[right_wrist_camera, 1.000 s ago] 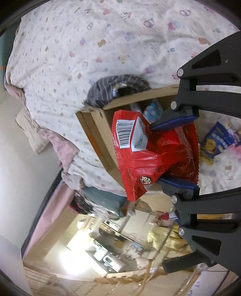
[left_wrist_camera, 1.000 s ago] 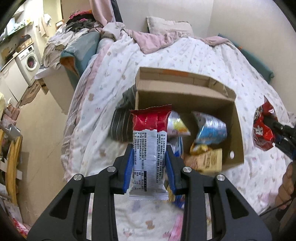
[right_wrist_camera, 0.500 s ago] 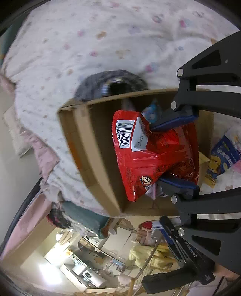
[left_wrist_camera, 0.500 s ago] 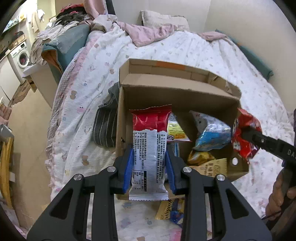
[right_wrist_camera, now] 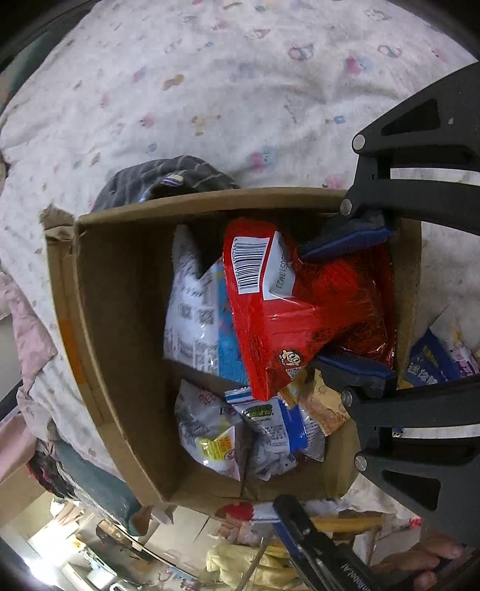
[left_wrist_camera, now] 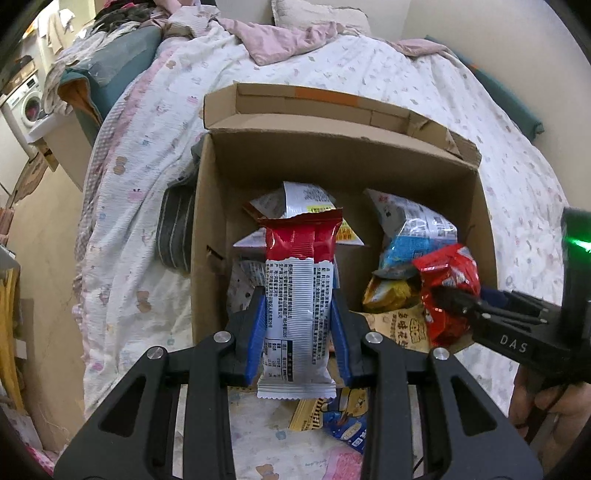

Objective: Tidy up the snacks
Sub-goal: 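Lift and carry the red chip bag and red-white bar over the box, then lower both items into the box and open both grippers, then withdraw both grippers from the box toward the remaining snacks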

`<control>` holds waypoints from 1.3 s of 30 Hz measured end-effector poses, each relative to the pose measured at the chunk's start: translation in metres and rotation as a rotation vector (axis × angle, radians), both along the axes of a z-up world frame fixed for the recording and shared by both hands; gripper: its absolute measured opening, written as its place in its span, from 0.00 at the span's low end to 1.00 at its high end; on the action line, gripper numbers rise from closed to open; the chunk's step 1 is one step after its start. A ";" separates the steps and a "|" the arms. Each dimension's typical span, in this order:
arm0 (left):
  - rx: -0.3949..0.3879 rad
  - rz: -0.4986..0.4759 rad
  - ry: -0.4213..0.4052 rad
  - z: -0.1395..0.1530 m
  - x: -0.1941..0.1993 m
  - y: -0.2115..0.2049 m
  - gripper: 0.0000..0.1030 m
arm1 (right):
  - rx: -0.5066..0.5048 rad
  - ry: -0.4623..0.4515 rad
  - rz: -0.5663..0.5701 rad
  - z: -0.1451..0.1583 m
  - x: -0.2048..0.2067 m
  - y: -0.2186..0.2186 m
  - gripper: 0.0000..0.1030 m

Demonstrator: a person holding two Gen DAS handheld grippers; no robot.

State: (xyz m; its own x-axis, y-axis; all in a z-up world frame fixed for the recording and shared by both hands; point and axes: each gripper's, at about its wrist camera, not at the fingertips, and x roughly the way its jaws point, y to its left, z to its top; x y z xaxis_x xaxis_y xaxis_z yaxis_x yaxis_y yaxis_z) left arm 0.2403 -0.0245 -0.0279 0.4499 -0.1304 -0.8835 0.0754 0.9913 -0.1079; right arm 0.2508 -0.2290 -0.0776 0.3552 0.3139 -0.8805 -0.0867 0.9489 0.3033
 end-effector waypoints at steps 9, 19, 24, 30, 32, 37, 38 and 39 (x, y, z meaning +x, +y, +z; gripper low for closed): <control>-0.051 0.000 0.059 -0.009 0.000 0.001 0.28 | 0.110 -0.003 -0.043 0.009 -0.003 -0.016 0.66; -0.056 -0.005 0.038 -0.003 -0.005 0.000 0.65 | 0.149 -0.121 -0.035 0.033 -0.011 -0.018 0.80; -0.067 0.012 0.053 -0.005 -0.003 0.003 0.65 | 0.151 -0.110 -0.039 0.031 -0.007 -0.019 0.80; -0.063 0.007 0.057 -0.006 -0.003 0.002 0.65 | 0.141 -0.114 -0.030 0.032 -0.006 -0.016 0.80; -0.058 0.004 0.055 -0.007 -0.004 0.001 0.65 | 0.138 -0.114 -0.028 0.032 -0.006 -0.016 0.80; -0.060 0.009 0.059 -0.005 -0.006 0.002 0.65 | 0.143 -0.115 -0.034 0.034 -0.008 -0.016 0.80; -0.068 0.011 0.060 -0.004 -0.007 0.002 0.65 | 0.146 -0.119 -0.039 0.035 -0.010 -0.017 0.80; -0.076 0.011 0.059 -0.002 -0.008 0.003 0.65 | 0.150 -0.122 -0.042 0.036 -0.012 -0.017 0.80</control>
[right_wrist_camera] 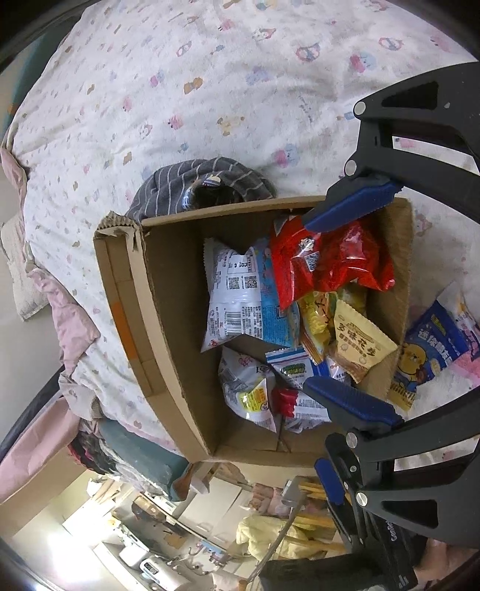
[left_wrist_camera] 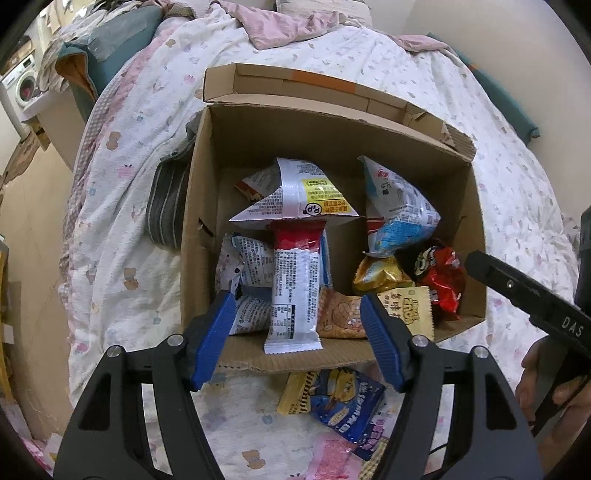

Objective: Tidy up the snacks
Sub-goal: 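Withdraw both grippers from the box toward the remaining snacks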

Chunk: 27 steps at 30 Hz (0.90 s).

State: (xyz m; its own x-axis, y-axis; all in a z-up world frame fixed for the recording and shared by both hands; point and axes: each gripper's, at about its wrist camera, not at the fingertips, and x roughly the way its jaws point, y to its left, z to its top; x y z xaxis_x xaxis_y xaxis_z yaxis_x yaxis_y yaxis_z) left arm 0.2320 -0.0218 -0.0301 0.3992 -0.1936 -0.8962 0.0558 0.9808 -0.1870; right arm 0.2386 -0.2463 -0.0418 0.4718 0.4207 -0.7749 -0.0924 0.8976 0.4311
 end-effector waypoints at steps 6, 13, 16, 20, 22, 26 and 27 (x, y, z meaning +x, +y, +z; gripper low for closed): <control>0.038 -0.017 -0.024 0.005 -0.013 -0.002 0.65 | 0.006 -0.018 -0.004 0.010 -0.024 -0.003 0.80; 0.057 -0.005 -0.067 0.021 -0.043 0.005 0.65 | -0.032 -0.025 0.032 0.011 -0.053 -0.003 0.80; 0.126 -0.005 -0.124 0.032 -0.059 0.006 0.65 | -0.019 -0.010 0.045 0.009 -0.067 -0.002 0.81; 0.102 0.049 -0.131 0.033 -0.081 0.023 0.65 | 0.017 0.023 0.056 0.004 -0.086 0.000 0.81; 0.060 0.089 -0.108 0.030 -0.091 0.034 0.65 | 0.024 0.038 0.062 0.001 -0.095 0.001 0.81; -0.017 0.145 -0.040 0.017 -0.105 0.049 0.80 | 0.058 0.095 0.077 -0.011 -0.111 0.003 0.81; -0.033 0.155 -0.028 0.015 -0.107 0.051 0.88 | 0.080 0.116 0.082 -0.016 -0.114 0.003 0.82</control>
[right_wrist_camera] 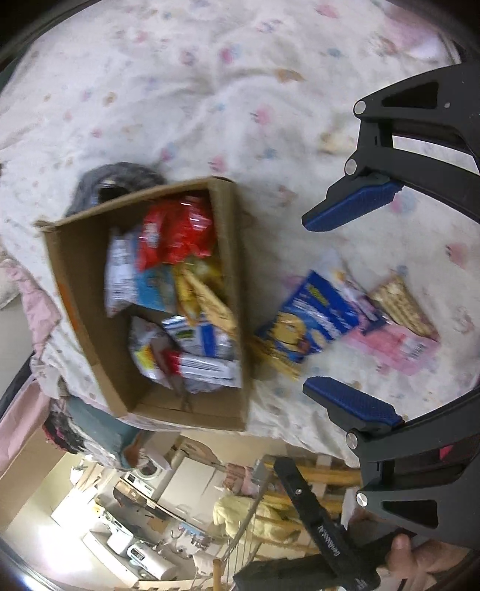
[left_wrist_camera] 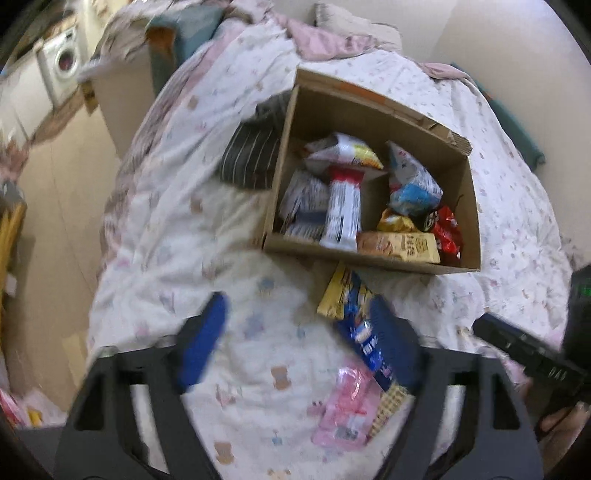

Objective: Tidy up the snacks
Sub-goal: 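Withdraw both grippers from the box toward the remaining snacks, then grasp a small gold packet with the right gripper while the left grasps the pink packet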

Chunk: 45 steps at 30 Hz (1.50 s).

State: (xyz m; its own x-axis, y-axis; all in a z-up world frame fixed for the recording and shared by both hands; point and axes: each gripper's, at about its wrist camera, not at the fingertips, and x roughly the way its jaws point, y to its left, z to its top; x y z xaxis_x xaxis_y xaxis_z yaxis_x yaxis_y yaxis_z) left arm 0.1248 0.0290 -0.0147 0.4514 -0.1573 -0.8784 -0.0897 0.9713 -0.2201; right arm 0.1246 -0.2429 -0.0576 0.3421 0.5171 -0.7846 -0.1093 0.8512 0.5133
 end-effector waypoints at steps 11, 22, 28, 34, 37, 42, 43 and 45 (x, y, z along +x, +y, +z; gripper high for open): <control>-0.007 0.002 0.007 -0.005 -0.009 0.007 0.89 | -0.087 0.350 0.139 -0.077 -0.019 0.035 0.78; -0.066 -0.019 0.036 -0.006 -0.011 0.008 0.89 | -0.048 0.428 0.215 -0.104 -0.020 0.058 0.55; -0.074 -0.020 0.037 -0.005 -0.010 0.008 0.89 | 0.008 0.307 0.294 -0.075 -0.024 0.065 0.14; -0.066 -0.032 0.054 -0.009 -0.009 -0.001 0.89 | 0.030 0.213 0.304 -0.054 -0.033 0.047 0.12; -0.054 -0.047 0.076 -0.014 -0.009 -0.008 0.89 | 0.037 0.193 0.271 -0.046 -0.032 0.029 0.12; -0.014 -0.115 0.177 -0.040 -0.009 -0.035 0.89 | 0.045 0.104 0.162 -0.030 -0.029 -0.004 0.11; -0.008 -0.142 0.214 -0.050 -0.010 -0.043 0.89 | 0.051 0.097 0.136 -0.029 -0.028 -0.011 0.12; -0.002 -0.206 0.298 -0.072 -0.013 -0.061 0.89 | 0.053 0.096 0.093 -0.031 -0.027 -0.023 0.12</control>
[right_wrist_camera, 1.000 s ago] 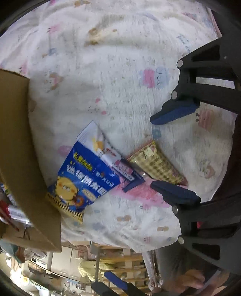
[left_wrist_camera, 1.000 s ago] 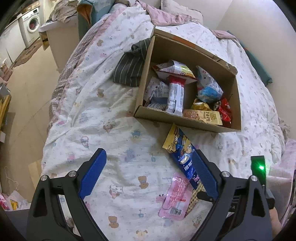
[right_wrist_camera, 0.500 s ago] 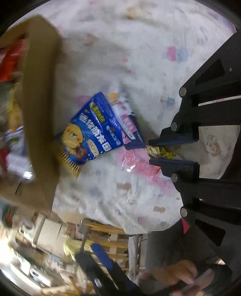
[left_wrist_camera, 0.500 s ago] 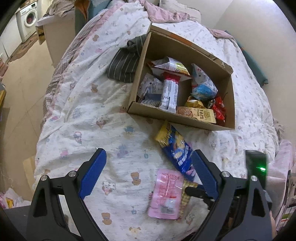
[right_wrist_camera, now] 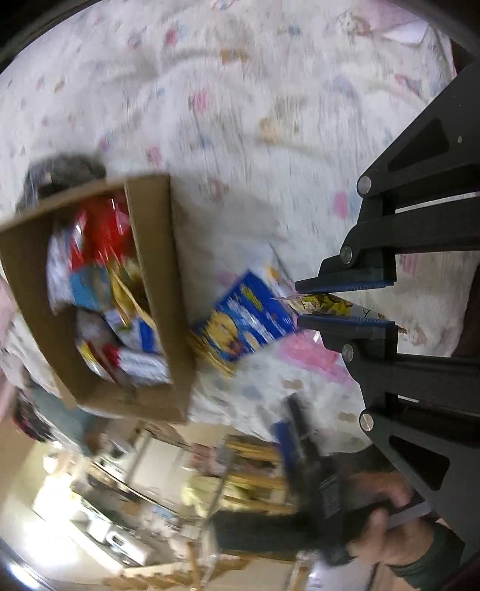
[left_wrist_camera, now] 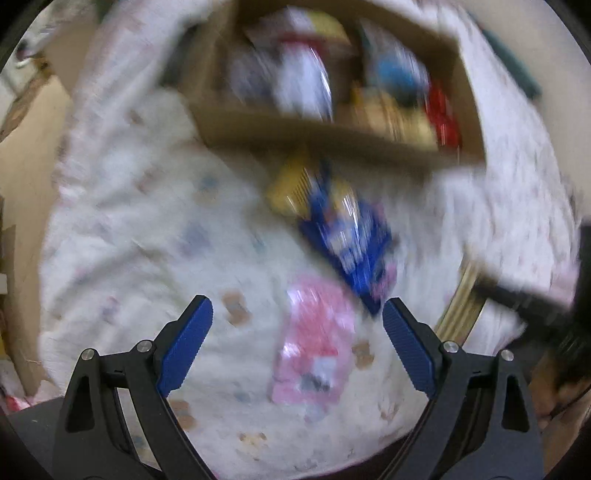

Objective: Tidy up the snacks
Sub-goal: 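Grasp a small gold packet with the right gripper while the left grasps the pink packet, then carry the pink packet and gold packet over the box with both grippers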

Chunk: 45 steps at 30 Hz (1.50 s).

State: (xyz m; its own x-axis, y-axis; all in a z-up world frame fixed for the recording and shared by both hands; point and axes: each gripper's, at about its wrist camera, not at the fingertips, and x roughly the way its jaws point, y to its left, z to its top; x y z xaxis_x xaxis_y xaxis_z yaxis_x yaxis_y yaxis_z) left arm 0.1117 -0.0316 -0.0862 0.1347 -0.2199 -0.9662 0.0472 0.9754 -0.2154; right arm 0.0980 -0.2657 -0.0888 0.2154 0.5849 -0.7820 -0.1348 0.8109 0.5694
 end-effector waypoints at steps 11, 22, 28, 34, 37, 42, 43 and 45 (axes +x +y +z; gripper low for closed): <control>0.153 -0.174 0.135 -0.060 -0.011 -0.052 0.89 | 0.019 0.014 -0.075 -0.004 -0.003 -0.027 0.12; 0.124 -0.141 0.117 -0.057 -0.015 -0.034 0.52 | 0.025 0.004 -0.067 0.000 -0.005 -0.026 0.12; 0.103 -0.156 0.109 -0.053 -0.028 -0.024 0.49 | 0.021 0.035 -0.080 -0.004 0.000 -0.022 0.12; 0.116 -0.099 0.041 -0.033 -0.045 0.001 0.48 | 0.024 0.010 -0.058 0.004 0.002 -0.008 0.12; 0.102 -0.027 0.006 -0.021 -0.046 0.019 0.48 | 0.036 -0.005 -0.055 0.009 0.002 -0.006 0.12; 0.062 0.099 -0.048 0.001 -0.040 0.050 0.47 | 0.065 -0.018 -0.069 0.018 0.004 -0.008 0.12; 0.055 0.118 -0.066 0.008 -0.038 0.054 0.47 | 0.073 -0.022 -0.077 0.020 0.005 -0.010 0.12; 0.043 0.146 -0.111 0.029 -0.023 0.062 0.47 | 0.088 -0.038 -0.090 0.028 0.007 -0.013 0.12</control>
State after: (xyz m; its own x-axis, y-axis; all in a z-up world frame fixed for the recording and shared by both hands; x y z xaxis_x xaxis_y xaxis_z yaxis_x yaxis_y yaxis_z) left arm 0.0885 0.0302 -0.0571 0.2683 -0.1490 -0.9517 -0.0744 0.9818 -0.1747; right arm 0.1051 -0.2786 -0.0612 0.2988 0.6277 -0.7188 -0.0862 0.7679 0.6347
